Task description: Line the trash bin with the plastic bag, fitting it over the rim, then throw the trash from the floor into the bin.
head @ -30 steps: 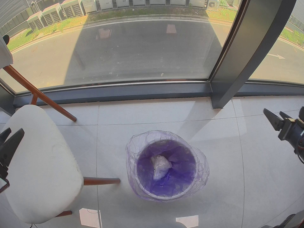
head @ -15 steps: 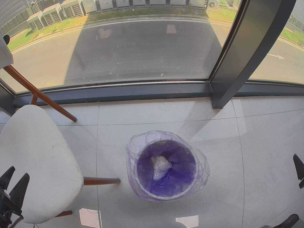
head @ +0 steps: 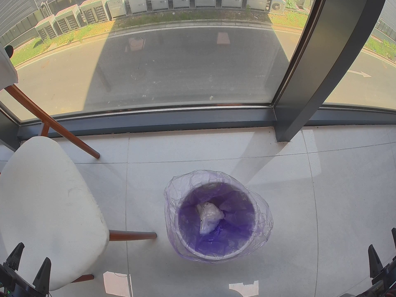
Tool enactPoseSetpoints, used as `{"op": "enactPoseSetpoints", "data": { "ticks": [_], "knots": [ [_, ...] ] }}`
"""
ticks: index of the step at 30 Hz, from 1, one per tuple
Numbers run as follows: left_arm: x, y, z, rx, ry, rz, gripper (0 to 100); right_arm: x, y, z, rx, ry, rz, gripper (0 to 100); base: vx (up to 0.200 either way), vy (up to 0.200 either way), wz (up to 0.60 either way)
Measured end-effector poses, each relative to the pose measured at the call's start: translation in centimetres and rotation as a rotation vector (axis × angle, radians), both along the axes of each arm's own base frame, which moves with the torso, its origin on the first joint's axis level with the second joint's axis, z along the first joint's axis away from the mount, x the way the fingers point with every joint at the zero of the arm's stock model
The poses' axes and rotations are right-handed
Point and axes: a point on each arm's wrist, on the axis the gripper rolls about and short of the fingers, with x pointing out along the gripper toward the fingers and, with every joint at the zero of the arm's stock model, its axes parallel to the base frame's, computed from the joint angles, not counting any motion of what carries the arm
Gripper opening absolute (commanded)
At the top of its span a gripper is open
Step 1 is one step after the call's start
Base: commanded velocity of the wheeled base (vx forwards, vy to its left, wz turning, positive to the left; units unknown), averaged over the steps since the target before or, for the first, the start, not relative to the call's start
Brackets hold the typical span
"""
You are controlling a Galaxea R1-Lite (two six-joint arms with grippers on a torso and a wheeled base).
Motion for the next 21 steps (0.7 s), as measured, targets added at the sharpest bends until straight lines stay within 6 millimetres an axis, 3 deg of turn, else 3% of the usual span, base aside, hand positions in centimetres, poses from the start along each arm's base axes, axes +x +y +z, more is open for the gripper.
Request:
{"op": "enactPoseSetpoints", "data": {
  "ticks": [5,12,21],
  "knots": [
    [-0.16,0.22,-0.32,0.036,0.001,0.115,100,-0.16,-0.06,-0.16,0.003,-0.017,-0.030,100,0.000,0.000,0.00],
    [-0.26,0.09,-0.88,0.103,0.038,0.053,100,-0.22,-0.08,-0.21,0.006,-0.025,-0.035,100,0.000,0.000,0.00],
    [-0.32,-0.12,-0.90,0.113,0.037,0.141,100,-0.23,-0.07,-0.22,0.007,-0.025,-0.034,100,0.000,0.000,0.00]
  ]
}}
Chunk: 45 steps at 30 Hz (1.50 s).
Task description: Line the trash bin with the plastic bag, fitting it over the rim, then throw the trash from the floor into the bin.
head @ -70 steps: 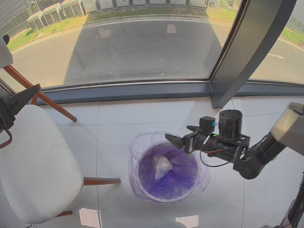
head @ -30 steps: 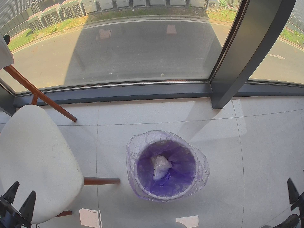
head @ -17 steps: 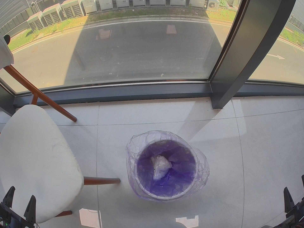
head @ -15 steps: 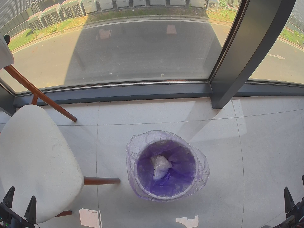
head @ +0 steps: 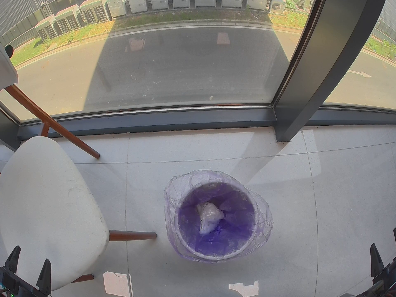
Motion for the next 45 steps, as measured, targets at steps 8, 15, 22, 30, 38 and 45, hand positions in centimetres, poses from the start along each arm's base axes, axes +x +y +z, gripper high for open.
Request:
{"op": "enactPoseSetpoints", "data": {
  "ticks": [8,15,22,30,38,45],
  "knots": [
    [-0.31,-0.05,-0.08,0.034,-0.038,-0.068,100,0.00,0.00,0.03,-0.005,-0.002,0.002,100,0.000,0.000,0.00],
    [-0.37,-0.04,-0.10,0.027,-0.046,-0.070,100,0.00,-0.01,0.03,-0.003,-0.002,-0.002,100,0.000,0.000,0.00],
    [-0.39,-0.04,-0.10,0.024,-0.048,-0.069,100,0.00,0.00,0.04,-0.004,-0.001,-0.002,100,-0.200,0.000,0.00],
    [-0.39,-0.04,-0.10,0.023,-0.048,-0.069,100,0.00,0.00,0.03,-0.003,-0.001,-0.003,100,-0.200,0.000,0.00],
    [-0.39,-0.05,-0.10,0.023,-0.048,-0.068,100,0.01,0.00,0.01,-0.003,0.001,-0.002,100,-0.075,0.000,0.00],
    [-0.39,-0.04,-0.11,0.023,-0.047,-0.065,100,0.01,0.00,0.02,-0.003,0.000,-0.004,100,0.000,0.000,0.00]
  ]
}}
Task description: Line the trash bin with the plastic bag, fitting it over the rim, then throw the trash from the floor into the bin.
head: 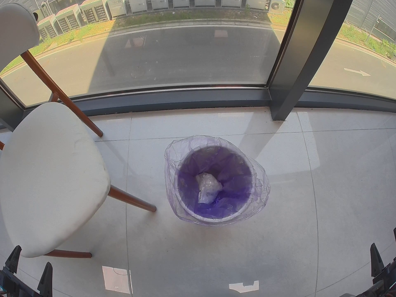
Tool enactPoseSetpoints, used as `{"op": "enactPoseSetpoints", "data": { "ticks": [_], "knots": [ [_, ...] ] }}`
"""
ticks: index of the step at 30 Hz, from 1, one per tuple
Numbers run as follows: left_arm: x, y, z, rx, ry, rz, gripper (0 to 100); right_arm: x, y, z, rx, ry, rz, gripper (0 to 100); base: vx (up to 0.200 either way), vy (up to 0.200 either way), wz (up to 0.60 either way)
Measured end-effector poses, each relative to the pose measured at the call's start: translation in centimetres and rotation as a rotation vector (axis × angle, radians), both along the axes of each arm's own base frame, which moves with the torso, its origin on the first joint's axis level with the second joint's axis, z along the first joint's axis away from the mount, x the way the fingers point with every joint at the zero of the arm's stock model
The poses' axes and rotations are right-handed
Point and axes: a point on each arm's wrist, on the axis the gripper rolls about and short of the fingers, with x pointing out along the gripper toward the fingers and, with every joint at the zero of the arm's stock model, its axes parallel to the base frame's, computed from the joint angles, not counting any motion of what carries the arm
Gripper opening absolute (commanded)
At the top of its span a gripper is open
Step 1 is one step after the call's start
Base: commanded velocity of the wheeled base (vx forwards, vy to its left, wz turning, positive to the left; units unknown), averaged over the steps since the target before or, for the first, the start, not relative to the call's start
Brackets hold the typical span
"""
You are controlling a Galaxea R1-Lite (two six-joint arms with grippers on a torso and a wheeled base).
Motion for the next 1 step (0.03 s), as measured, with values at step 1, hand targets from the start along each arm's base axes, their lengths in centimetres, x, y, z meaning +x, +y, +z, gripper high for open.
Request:
{"op": "enactPoseSetpoints", "data": {
  "ticks": [1],
  "knots": [
    [0.00,0.00,0.00,0.000,0.000,0.000,100,0.00,0.00,0.00,0.000,0.000,0.000,100,0.000,0.000,0.00]
  ]
}}
